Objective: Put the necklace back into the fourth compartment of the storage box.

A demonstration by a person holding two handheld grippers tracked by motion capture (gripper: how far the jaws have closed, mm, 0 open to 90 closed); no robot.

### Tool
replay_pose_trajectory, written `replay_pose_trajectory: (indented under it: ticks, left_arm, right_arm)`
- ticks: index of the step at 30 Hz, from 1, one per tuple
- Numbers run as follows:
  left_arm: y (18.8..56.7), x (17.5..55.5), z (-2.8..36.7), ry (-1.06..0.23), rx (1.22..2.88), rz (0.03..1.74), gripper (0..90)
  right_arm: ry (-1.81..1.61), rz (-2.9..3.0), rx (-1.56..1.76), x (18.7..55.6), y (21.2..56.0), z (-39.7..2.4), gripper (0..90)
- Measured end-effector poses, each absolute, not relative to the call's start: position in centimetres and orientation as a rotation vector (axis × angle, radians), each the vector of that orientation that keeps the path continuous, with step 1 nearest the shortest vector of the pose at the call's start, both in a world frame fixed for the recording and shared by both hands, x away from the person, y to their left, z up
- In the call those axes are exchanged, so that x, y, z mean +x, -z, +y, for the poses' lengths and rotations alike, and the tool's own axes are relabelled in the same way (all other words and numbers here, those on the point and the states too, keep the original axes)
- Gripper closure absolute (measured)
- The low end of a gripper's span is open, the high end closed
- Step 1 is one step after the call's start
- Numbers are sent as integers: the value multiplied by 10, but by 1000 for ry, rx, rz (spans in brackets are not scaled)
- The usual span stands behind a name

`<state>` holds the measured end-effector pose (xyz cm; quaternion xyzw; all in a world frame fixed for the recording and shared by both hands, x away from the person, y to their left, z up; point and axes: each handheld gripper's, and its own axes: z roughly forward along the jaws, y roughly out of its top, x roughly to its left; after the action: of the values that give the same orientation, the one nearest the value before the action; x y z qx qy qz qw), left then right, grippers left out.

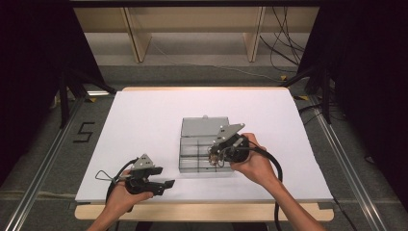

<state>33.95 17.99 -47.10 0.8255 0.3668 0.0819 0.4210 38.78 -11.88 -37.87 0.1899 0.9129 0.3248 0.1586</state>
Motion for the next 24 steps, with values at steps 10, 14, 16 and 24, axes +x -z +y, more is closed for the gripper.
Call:
replay_pose_trajectory:
  ticks: [10, 14, 16, 24]
  left_arm:
    - [472, 340, 179, -208, 2066, 933, 294]
    - [474, 340, 179, -201, 2060, 936, 293]
    - [475, 340, 178, -194, 2067, 938, 293]
    - [474, 340, 179, -206, 2077, 933, 294]
  right_arm:
    - [-929, 2649, 524, 400, 385, -98, 893]
    - [-931, 2664, 517, 404, 388, -91, 893]
    - [-922, 2678, 526, 405, 391, -82, 893]
    - [-930, 2702, 497, 409, 398, -60, 893]
